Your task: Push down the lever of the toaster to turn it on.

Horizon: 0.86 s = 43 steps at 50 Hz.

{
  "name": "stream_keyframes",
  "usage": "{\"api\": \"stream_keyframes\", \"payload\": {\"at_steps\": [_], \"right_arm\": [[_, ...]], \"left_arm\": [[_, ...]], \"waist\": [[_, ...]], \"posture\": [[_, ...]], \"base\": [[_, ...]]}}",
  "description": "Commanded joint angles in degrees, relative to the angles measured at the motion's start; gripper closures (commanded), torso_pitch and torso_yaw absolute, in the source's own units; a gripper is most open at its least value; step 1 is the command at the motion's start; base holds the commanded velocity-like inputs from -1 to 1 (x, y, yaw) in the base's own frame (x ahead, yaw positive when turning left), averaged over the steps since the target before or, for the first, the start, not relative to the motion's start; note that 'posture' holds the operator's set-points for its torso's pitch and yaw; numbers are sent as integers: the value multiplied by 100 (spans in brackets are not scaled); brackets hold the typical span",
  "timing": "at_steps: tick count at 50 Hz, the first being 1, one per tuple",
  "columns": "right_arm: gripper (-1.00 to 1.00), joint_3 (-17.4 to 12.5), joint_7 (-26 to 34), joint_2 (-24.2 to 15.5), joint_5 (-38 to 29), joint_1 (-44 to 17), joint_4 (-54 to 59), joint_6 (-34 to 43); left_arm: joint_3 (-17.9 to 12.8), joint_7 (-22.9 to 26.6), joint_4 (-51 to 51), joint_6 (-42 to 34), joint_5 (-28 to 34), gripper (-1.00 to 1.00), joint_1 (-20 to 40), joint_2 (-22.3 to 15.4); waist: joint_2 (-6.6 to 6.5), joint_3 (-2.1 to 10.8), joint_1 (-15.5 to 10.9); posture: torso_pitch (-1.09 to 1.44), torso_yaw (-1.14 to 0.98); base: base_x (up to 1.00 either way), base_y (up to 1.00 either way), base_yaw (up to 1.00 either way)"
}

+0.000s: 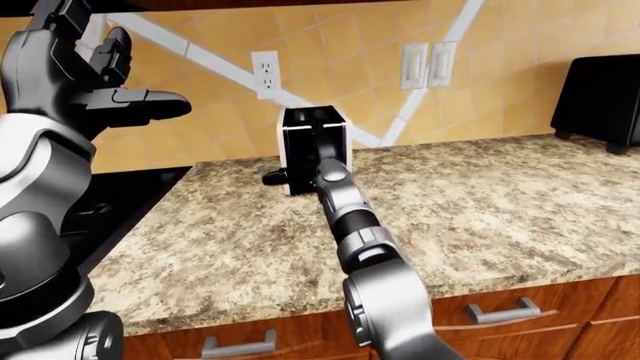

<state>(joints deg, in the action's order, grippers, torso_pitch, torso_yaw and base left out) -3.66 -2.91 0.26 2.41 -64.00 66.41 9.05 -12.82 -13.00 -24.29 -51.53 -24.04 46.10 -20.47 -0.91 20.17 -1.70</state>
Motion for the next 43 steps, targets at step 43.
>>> {"api": "stream_keyframes", "payload": {"at_steps": [43], "right_arm": [[-100, -109, 36, 14, -79, 17, 364, -272]], "left_arm": [[-42, -48, -91, 124, -16, -100, 205, -65]], "waist": [[-18, 24, -7]], "posture": [[-52, 0]], "base": [[0, 0, 0]]}}
